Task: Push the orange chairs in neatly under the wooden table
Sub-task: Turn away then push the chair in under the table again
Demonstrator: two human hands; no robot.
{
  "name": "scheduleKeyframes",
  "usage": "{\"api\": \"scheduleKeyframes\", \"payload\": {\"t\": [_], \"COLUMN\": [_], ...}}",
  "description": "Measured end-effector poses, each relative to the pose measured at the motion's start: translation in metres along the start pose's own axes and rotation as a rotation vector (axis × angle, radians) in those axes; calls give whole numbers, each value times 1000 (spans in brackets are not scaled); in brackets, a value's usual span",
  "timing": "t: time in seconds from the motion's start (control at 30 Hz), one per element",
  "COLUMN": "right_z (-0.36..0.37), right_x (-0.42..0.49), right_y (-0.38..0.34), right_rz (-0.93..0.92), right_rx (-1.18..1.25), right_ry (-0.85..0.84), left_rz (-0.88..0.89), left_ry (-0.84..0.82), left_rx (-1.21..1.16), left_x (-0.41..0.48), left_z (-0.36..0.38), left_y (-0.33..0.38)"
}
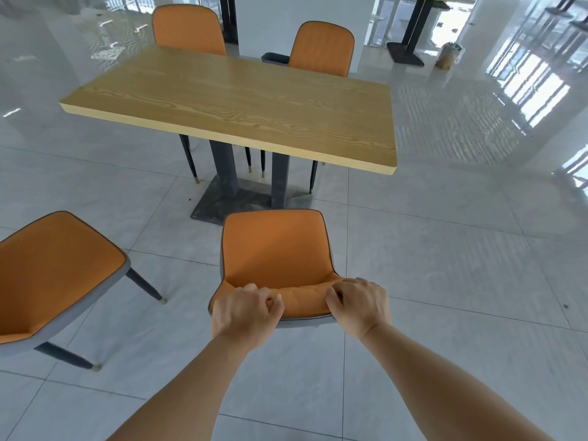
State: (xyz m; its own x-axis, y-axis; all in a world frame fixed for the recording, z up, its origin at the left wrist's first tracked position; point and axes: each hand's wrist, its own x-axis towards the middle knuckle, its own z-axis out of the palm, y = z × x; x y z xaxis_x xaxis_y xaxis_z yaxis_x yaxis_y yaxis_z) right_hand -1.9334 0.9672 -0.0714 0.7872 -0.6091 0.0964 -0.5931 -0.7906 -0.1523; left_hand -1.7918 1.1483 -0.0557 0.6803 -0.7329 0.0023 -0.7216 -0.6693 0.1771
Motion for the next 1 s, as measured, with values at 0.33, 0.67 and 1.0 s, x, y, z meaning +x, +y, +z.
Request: {"api": "scheduleKeyframes", "payload": {"t": [0.33,0.67,1.0], "right_z": [19,17,24], "right_x": [36,88,126], "right_y": [35,62,70], "right_rz": [-135,-185,-181], "right_rx": [135,167,198], "right_ry": [251,283,333], "left_rz": [66,30,88], "left_ry": [293,336,485], "left_rx": [-53,-61,-102], "left_x": [29,75,114], "left_z": [26,30,39], "left_y": [14,34,30]}}
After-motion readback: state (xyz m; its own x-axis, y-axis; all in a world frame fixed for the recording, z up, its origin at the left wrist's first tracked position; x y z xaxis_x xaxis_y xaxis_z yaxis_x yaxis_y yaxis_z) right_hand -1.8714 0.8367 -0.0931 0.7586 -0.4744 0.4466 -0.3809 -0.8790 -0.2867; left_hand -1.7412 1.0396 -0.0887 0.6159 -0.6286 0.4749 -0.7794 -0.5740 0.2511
